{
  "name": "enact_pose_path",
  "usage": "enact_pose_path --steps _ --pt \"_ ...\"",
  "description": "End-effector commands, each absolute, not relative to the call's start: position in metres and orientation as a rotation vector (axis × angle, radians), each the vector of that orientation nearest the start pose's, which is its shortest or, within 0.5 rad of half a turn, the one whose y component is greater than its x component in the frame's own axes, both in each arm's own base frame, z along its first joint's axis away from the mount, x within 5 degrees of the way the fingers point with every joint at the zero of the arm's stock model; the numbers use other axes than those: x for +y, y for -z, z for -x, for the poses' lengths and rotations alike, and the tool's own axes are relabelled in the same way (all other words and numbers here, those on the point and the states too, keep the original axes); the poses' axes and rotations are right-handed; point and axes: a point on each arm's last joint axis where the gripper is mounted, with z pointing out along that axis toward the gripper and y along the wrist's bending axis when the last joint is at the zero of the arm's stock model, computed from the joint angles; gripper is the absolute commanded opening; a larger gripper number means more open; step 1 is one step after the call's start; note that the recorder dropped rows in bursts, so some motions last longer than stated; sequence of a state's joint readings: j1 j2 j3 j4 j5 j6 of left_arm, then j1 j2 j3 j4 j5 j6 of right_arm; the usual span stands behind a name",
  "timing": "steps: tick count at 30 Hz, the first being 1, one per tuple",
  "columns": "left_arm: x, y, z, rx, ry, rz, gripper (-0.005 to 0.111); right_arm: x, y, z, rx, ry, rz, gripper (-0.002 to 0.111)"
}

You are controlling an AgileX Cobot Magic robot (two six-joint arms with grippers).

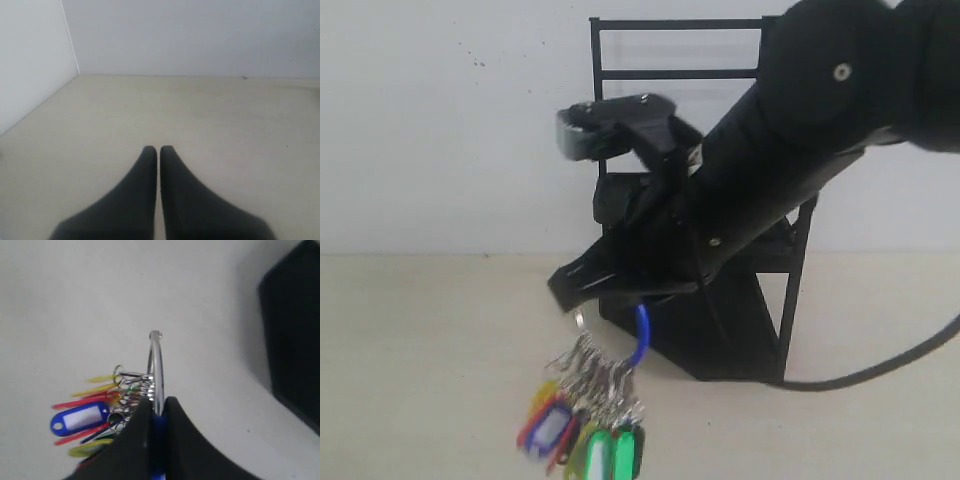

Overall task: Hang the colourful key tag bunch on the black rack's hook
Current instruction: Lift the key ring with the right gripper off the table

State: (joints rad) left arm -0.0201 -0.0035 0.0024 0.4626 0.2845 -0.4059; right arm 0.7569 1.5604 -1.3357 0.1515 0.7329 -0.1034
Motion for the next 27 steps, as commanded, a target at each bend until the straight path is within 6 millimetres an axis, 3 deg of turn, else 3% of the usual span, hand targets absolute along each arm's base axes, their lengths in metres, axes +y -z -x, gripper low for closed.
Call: enact_pose_path --steps 1,2,4,5,8,11,14,17,18,21,24,25,27 --pt "0.010 -0.190 -0.055 1.737 -0.118 0.042 0.004 0.237 -0.341 -0.225 2.197 -0.372 1.170 0.000" --pt "0.010 -0.190 -0.055 1.737 -0.118 0.042 0.004 0.233 -0.345 -0.226 2.197 -0.338 1.128 0.000" --pt "0.010 -0.190 -0.055 1.737 -0.118 0.042 0.004 0.222 -0.351 -0.237 2.260 -0.311 0.851 0.000" --pt "0.010 -0.190 -0.055 1.737 -0.118 0.042 0.004 0.220 -0.350 -0.237 2.270 -0.297 0.856 0.000" --pt "0.010 -0.190 -0.055 1.737 -0.118 0.042 0.004 0.228 -0.345 -0.221 2.240 -0.325 1.156 0.000" --pt "0.010 -0.190 -0.055 1.737 -0.118 0.042 0.004 0.223 -0.347 -0.230 2.298 -0.292 0.937 0.000" --pt "0.010 -0.191 -0.055 1.735 -0.118 0.041 0.004 0.229 -0.344 -0.219 2.270 -0.305 1.132 0.000" --pt "0.010 -0.191 -0.055 1.735 -0.118 0.041 0.004 0.220 -0.355 -0.224 2.272 -0.264 0.919 0.000" --pt "0.010 -0.191 -0.055 1.735 -0.118 0.041 0.004 0.221 -0.356 -0.221 2.270 -0.298 0.944 0.000" --pt "0.010 -0.191 -0.055 1.735 -0.118 0.041 0.004 0.231 -0.353 -0.201 2.218 -0.424 1.263 0.000" --pt "0.010 -0.191 -0.055 1.735 -0.118 0.041 0.004 0.217 -0.361 -0.217 2.274 -0.287 0.930 0.000" --pt "0.010 -0.191 -0.055 1.735 -0.118 0.041 0.004 0.213 -0.361 -0.219 2.278 -0.240 0.904 0.000" --pt "0.010 -0.191 -0.055 1.735 -0.118 0.041 0.004 0.209 -0.360 -0.216 2.283 -0.187 1.009 0.000"
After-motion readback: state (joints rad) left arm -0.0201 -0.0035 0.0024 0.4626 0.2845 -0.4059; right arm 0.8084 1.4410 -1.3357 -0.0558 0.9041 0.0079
